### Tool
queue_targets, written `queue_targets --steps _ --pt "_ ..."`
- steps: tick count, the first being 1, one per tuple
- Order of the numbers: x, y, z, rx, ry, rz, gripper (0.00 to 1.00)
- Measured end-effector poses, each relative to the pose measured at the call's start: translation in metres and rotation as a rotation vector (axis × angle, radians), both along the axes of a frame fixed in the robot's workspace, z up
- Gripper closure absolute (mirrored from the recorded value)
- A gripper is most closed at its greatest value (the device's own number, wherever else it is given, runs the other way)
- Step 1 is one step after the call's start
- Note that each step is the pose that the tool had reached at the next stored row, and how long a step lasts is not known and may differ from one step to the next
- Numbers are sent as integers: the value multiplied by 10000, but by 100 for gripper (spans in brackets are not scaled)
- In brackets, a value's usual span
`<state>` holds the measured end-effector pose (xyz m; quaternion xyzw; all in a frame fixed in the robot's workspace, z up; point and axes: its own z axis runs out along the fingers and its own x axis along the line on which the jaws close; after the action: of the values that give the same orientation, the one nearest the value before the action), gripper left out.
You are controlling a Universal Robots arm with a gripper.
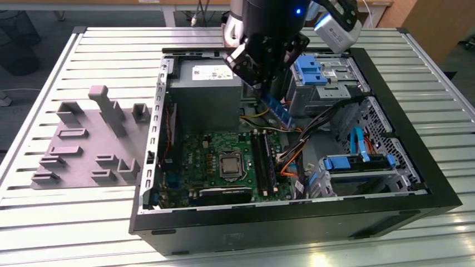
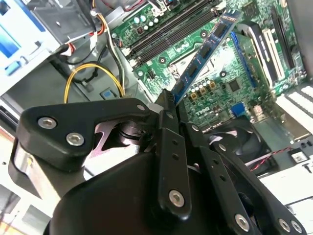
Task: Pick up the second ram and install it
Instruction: 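Insert the second ram into the second slot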
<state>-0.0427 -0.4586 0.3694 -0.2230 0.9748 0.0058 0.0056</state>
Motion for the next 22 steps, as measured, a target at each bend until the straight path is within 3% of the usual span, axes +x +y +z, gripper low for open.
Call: queue_targets --steps 22 --pt "0 0 -14 -111 0 -3276 86"
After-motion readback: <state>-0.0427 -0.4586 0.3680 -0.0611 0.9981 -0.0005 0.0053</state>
